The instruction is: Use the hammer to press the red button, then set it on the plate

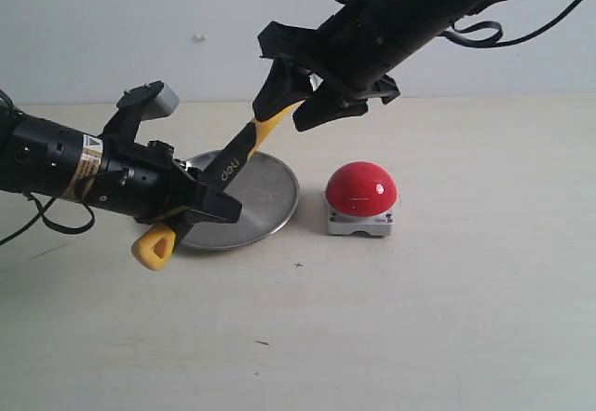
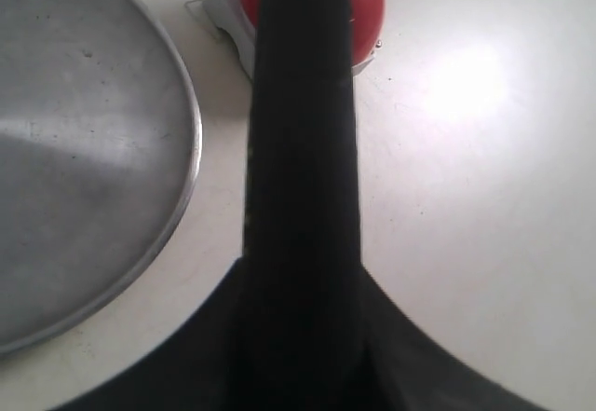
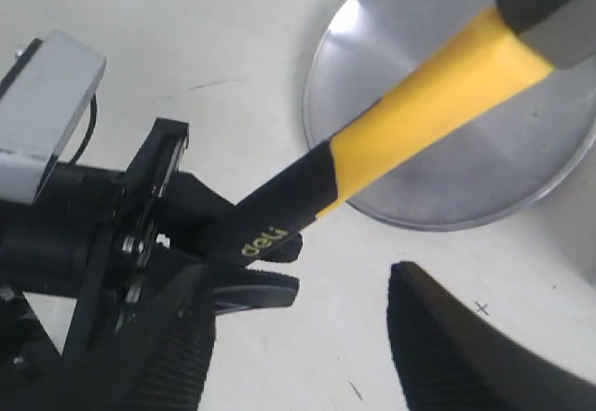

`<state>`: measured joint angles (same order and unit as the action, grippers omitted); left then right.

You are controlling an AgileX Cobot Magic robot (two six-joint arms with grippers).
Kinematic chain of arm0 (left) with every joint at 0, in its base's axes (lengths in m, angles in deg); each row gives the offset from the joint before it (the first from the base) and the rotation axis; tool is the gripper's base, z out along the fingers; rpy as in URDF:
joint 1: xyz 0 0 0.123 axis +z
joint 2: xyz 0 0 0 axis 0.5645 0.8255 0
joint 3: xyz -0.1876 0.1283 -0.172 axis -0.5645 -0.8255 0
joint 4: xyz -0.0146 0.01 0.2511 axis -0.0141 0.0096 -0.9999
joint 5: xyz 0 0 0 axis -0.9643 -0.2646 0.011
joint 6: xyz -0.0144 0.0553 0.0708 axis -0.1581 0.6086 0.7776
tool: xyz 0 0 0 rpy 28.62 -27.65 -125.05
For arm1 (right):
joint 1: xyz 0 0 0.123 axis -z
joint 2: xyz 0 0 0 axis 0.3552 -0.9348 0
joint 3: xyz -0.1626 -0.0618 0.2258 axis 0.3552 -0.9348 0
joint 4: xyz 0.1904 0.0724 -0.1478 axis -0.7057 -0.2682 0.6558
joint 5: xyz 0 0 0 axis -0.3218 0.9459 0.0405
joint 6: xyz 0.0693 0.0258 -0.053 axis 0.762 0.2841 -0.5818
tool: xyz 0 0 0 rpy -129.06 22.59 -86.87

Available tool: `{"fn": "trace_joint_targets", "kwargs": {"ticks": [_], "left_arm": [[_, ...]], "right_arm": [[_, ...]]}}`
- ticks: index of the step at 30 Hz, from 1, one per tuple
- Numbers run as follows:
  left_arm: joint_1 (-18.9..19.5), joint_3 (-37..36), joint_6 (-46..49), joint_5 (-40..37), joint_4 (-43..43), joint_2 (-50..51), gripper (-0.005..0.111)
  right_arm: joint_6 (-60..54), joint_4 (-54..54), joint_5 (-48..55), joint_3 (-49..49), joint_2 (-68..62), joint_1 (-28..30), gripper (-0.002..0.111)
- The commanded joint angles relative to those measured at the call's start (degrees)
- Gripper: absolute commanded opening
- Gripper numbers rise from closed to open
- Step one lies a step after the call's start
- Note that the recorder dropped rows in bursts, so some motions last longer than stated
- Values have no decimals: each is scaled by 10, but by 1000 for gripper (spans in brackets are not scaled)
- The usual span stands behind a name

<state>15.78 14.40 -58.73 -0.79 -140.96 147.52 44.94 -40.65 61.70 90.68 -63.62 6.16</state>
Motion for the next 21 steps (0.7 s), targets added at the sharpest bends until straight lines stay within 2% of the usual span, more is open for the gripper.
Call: {"fn": "trace_joint_targets", "kwargs": {"ticks": [1, 6, 10, 12, 17, 21], "left_arm": [[3, 5, 5, 3, 24, -13, 0], [3, 5, -4, 3, 24, -19, 0], [3, 5, -28, 4, 10, -35, 0], [3, 5, -44, 4, 7, -47, 0], [2, -10, -60, 7, 7, -80, 0], [2, -37, -62, 3, 7, -117, 0]], "right_arm": [[4, 38, 31, -1, 61, 0, 54], [-30, 42, 7, -68, 163, 0, 54], [-31, 95, -53, -167, 269, 0, 50], [-17, 117, -114, -234, 329, 0, 40], [10, 141, -296, -413, 490, 0, 3], [38, 140, -432, -575, 662, 0, 0]]}}
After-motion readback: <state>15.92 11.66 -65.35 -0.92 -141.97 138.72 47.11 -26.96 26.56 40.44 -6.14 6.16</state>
